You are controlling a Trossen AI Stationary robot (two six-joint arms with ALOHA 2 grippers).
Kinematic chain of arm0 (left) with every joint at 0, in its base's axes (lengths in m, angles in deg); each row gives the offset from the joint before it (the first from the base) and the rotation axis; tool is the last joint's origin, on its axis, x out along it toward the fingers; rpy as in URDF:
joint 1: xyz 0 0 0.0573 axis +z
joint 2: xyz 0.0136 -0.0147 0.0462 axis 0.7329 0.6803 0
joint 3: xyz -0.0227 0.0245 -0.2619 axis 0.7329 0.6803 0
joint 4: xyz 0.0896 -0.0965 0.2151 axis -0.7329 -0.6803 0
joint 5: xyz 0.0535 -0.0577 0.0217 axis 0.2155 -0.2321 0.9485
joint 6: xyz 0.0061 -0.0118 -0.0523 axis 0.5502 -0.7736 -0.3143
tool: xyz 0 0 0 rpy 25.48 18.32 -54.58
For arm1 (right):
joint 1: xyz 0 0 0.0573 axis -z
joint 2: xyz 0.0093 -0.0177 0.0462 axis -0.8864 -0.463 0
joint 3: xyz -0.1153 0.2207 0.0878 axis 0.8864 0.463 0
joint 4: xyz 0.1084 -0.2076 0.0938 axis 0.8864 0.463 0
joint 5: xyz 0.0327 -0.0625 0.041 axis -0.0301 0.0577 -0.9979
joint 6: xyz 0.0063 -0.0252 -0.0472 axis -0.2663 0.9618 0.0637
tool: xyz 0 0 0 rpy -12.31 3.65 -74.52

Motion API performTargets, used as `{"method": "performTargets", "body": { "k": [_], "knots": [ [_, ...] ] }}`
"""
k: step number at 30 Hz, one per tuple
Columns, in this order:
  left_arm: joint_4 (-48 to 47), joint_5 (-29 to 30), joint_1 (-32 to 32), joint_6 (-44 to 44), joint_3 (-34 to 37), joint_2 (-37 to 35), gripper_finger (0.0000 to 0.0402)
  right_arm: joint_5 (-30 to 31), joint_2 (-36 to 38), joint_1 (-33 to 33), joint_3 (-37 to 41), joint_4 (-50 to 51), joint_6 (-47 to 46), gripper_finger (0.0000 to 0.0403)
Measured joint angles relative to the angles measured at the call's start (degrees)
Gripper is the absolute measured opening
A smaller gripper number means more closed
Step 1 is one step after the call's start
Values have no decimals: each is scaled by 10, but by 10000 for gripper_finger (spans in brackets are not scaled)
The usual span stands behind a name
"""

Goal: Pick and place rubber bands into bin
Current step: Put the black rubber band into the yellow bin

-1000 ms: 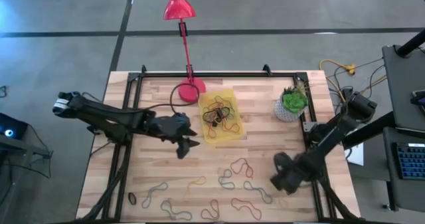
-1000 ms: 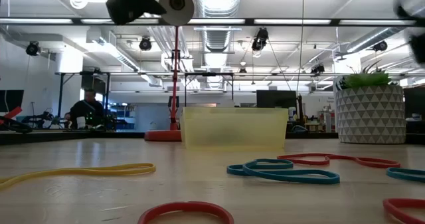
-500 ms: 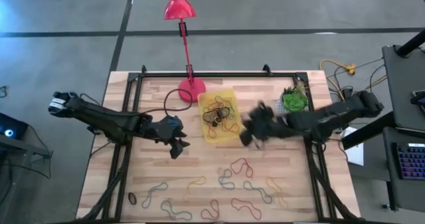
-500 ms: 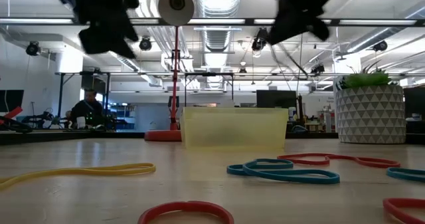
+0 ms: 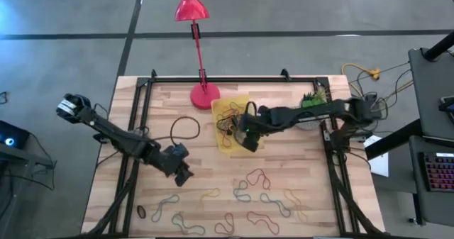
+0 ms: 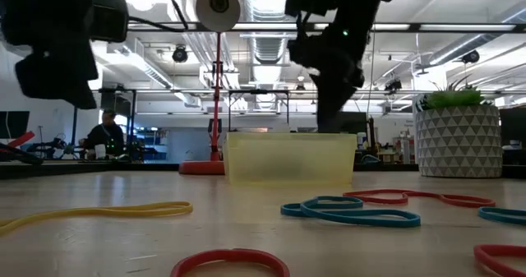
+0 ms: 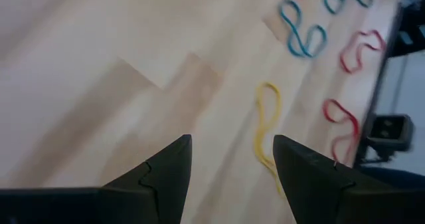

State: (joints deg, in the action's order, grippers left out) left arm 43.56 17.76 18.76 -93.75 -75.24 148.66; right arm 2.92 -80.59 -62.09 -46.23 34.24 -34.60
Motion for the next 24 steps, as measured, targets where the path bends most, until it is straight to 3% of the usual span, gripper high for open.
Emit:
{"method": "performTargets", "body": {
  "k": [4, 7, 10, 14, 18, 21, 24],
  "knots": [
    [28, 2, -28, -14, 4, 26, 196, -9, -5, -66, -7, 54, 82, 205],
    [48, 2, -33, -14, 4, 50, 196, -23, 26, -138, 8, 66, 89, 237],
    [70, 1, -33, -13, 4, 74, 196, -36, 65, -208, 33, 78, 18, 253],
    [108, -24, -34, 9, 4, 102, 196, -86, 101, -299, 82, 73, -143, 254],
    [130, -71, -52, 37, 4, 119, 196, -70, 105, -386, 122, 55, -264, 249],
    [99, -111, -80, 33, -8, 119, 196, -50, 89, -426, 139, 35, -328, 249],
    [-18, -132, -110, 1, -36, 113, 189, -45, 70, -437, 147, 20, -363, 249]
  ]
}}
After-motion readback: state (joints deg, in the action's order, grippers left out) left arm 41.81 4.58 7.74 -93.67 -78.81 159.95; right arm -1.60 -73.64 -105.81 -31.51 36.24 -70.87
